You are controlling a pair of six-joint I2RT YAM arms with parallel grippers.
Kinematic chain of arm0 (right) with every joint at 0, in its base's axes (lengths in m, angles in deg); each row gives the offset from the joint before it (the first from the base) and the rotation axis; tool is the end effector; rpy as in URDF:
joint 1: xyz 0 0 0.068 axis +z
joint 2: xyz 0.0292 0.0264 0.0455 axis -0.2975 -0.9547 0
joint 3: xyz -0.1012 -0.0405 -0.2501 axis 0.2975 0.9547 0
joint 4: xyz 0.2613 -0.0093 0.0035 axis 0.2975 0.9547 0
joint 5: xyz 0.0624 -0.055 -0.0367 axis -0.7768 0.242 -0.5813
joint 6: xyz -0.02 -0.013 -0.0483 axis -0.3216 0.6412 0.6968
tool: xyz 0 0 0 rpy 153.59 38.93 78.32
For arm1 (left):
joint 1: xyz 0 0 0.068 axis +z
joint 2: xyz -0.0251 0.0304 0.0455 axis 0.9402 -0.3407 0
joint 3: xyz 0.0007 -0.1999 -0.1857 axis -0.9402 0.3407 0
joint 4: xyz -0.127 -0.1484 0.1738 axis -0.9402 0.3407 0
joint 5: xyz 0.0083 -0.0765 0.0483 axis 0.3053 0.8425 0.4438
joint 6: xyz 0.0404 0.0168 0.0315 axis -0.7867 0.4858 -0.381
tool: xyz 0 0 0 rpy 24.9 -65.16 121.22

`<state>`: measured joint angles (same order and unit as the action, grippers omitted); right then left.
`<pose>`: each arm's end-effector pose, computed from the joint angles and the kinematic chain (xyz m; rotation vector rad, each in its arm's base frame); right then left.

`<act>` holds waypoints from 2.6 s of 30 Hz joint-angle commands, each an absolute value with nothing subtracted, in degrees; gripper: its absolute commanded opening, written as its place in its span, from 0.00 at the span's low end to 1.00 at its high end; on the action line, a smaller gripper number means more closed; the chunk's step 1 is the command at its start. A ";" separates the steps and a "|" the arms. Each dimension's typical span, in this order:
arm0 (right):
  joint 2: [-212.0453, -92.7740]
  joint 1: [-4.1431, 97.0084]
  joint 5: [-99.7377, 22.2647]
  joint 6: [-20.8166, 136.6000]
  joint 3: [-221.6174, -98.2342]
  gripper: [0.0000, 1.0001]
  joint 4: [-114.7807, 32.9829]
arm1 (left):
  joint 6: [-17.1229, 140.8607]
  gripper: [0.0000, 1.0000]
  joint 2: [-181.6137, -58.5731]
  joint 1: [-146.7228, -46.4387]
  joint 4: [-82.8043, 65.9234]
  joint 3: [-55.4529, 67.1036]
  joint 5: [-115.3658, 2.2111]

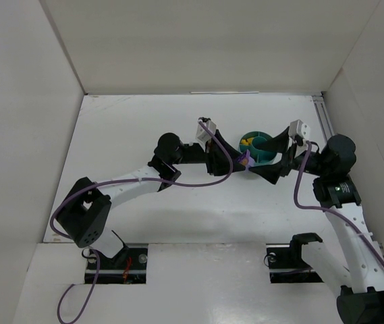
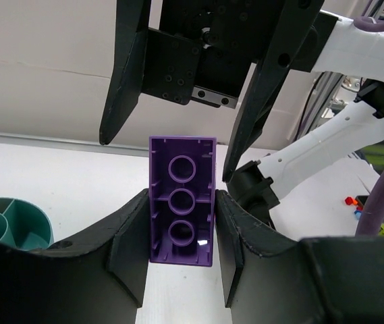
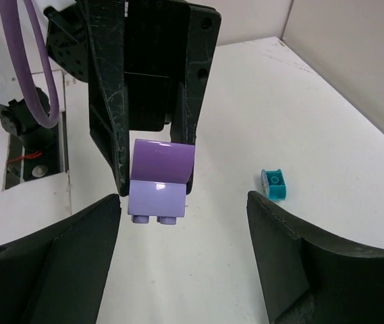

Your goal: Sort the legos into containers by color

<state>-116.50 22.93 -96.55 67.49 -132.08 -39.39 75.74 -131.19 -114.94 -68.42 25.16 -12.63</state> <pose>0.1608 0.0484 0.3727 -0.9935 1.3104 0.9208 0.2108 -0.2493 0.3367 1.0880 0.9413 -1.5190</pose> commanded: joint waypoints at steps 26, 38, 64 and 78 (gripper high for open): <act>-118.00 24.95 -95.52 69.80 -133.52 0.48 -42.20 | 76.48 0.00 -131.70 -117.01 -76.65 23.33 -11.23; -114.75 22.67 -93.06 72.00 -128.78 0.02 -41.67 | 80.25 0.00 -129.07 -110.35 -80.60 26.49 -11.84; -127.04 18.80 -47.79 89.32 -135.45 0.03 -19.16 | 71.21 0.00 -121.24 -106.03 -28.75 25.43 -58.77; -134.52 20.46 -49.39 87.65 -132.19 0.10 -31.83 | 68.83 0.00 -117.55 -106.56 -33.23 31.59 -54.12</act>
<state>-134.16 19.41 -50.17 88.50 -132.65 -26.71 70.12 -120.63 -106.07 -29.60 31.32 -55.45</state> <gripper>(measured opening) 0.427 0.334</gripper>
